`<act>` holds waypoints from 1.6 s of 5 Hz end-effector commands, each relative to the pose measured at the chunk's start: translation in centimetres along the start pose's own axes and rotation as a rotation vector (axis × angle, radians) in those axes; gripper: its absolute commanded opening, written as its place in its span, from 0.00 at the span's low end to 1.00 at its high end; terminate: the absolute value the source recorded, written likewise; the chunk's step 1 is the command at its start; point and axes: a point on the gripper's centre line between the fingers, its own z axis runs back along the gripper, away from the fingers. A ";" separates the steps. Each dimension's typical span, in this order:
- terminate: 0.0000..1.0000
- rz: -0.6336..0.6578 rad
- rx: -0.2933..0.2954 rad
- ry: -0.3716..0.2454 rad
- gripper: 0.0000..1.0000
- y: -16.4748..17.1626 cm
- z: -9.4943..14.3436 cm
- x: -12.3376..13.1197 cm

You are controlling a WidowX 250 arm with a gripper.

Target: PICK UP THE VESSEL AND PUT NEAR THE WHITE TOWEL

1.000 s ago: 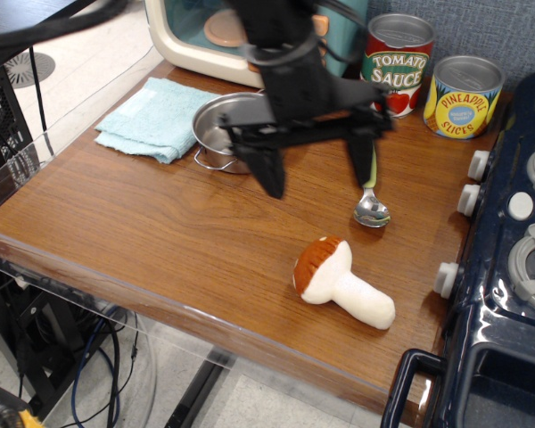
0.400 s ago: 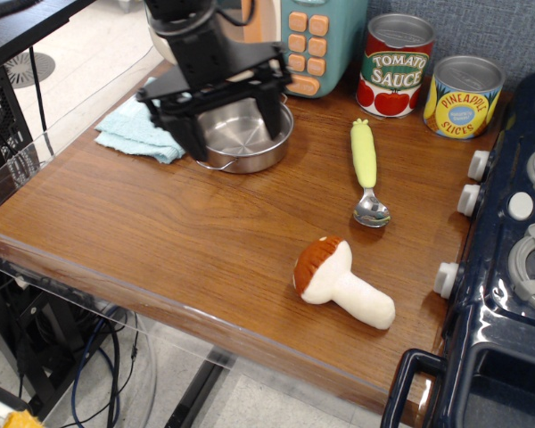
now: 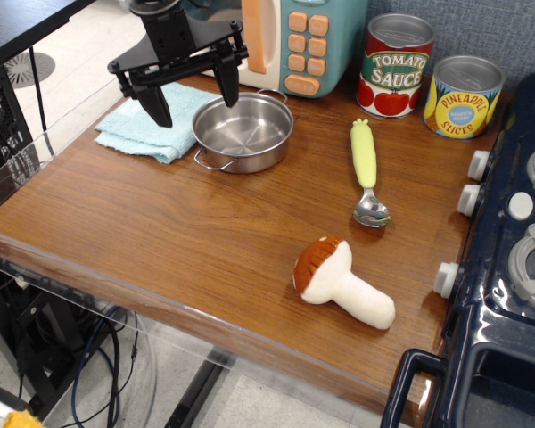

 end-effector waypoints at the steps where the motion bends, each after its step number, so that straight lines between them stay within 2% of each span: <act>1: 0.00 0.069 0.026 -0.038 1.00 1.0 -1.1 3.6; 2: 0.00 0.062 0.076 -0.023 1.00 1.2 -2.5 3.7; 6: 0.00 0.013 0.094 0.049 1.00 -0.7 -6.0 2.2; 7: 0.00 0.027 0.091 0.043 0.00 -0.9 -6.4 1.8; 8: 0.00 0.030 0.089 0.043 0.00 -0.9 -6.4 1.7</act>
